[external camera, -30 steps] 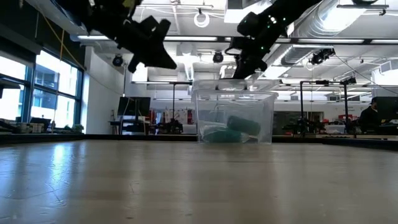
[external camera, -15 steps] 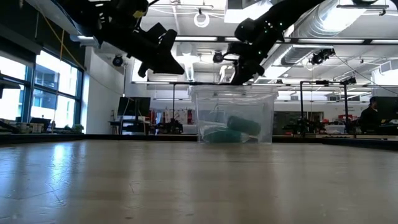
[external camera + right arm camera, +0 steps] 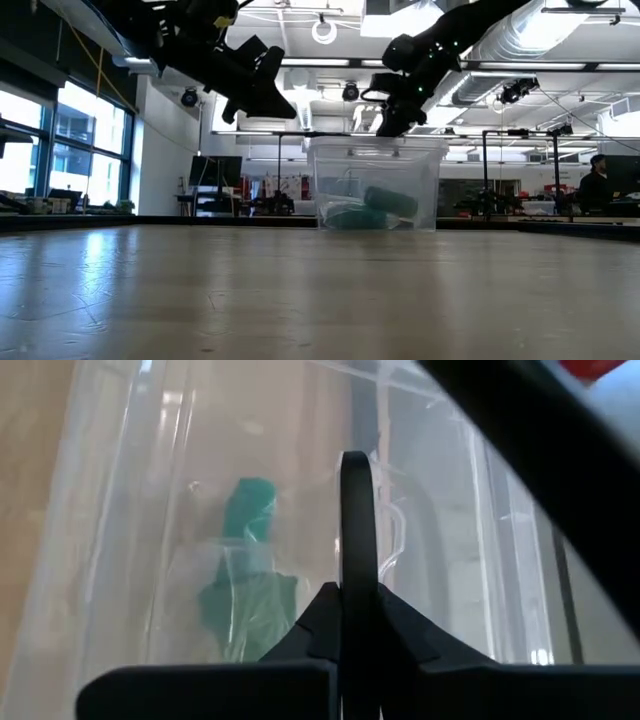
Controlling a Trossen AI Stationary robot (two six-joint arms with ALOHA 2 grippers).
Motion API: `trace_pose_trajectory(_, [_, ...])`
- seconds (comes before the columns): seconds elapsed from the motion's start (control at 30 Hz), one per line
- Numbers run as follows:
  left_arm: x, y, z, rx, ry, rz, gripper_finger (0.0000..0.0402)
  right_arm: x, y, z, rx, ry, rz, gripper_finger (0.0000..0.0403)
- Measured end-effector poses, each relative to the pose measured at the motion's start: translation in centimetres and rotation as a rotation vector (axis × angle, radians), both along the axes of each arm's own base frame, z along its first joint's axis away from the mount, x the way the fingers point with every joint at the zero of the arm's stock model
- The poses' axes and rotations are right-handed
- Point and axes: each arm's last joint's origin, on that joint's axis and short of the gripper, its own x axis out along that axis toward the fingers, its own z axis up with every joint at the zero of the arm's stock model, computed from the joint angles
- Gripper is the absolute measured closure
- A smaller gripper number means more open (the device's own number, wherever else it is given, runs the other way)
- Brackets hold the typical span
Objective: Roll bandage
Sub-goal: Close the transparent container
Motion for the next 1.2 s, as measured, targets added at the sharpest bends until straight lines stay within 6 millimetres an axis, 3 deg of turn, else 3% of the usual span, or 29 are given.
trace_pose_trajectory(0.3, [0.25,-0.06,-0.24,-0.001,-0.002,-0.003,0.0401,0.73,-0.43,-0.18,-0.035,-0.052,0.044,0.0346])
trace_pose_trajectory(0.67, [0.49,-0.27,-0.55,-0.006,0.006,-0.013,0.0401,0.85,-0.16,-0.36,-0.041,-0.032,0.084,0.0389])
trace_pose_trajectory(0.93, [0.52,-0.25,-0.46,-0.002,-0.003,-0.012,0.0401,0.84,-0.10,-0.39,0.008,-0.049,0.042,0.0353])
trace_pose_trajectory(1.2, [0.55,-0.24,-0.34,0.002,-0.015,-0.012,0.0401,0.92,-0.01,-0.35,0.055,-0.083,0.042,0.0345])
